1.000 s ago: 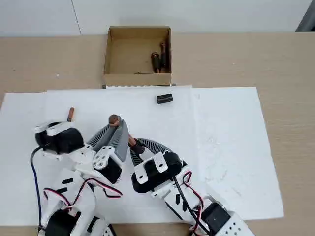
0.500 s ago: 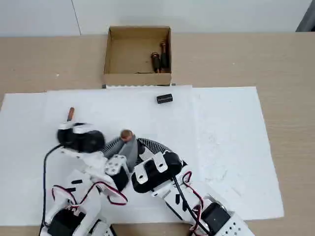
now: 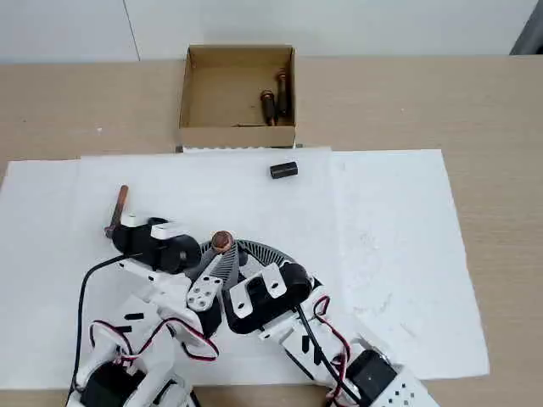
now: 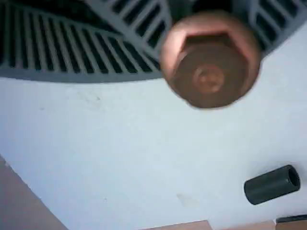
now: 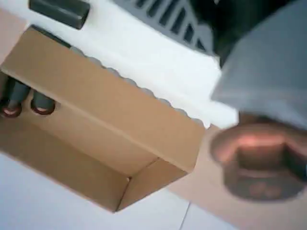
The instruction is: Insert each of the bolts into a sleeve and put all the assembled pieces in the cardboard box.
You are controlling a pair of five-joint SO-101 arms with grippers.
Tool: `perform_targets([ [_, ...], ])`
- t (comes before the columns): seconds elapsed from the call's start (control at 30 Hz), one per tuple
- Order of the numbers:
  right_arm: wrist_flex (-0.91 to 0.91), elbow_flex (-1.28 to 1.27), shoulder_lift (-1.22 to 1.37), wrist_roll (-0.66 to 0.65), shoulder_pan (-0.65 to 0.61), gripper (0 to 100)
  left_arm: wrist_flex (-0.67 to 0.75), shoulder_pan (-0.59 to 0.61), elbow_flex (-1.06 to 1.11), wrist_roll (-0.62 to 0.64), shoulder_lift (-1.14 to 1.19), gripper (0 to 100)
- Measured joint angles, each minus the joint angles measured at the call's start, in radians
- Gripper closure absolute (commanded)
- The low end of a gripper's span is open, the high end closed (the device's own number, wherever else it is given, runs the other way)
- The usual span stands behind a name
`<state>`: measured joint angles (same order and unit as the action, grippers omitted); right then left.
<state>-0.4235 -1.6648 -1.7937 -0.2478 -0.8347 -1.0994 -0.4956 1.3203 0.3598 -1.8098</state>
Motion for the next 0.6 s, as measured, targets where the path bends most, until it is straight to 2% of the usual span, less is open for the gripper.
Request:
perform_targets([
  [0.1, 0.000, 0.000, 0.000, 0.000, 0.005, 99.6, -0.014, 0.029, 0.005, -0.034, 0.000, 83],
  [0.6, 0.000, 0.000, 0.000, 0.000, 0.006, 99.6, -0.017, 0.150, 0.012, -0.212, 0.002, 83],
])
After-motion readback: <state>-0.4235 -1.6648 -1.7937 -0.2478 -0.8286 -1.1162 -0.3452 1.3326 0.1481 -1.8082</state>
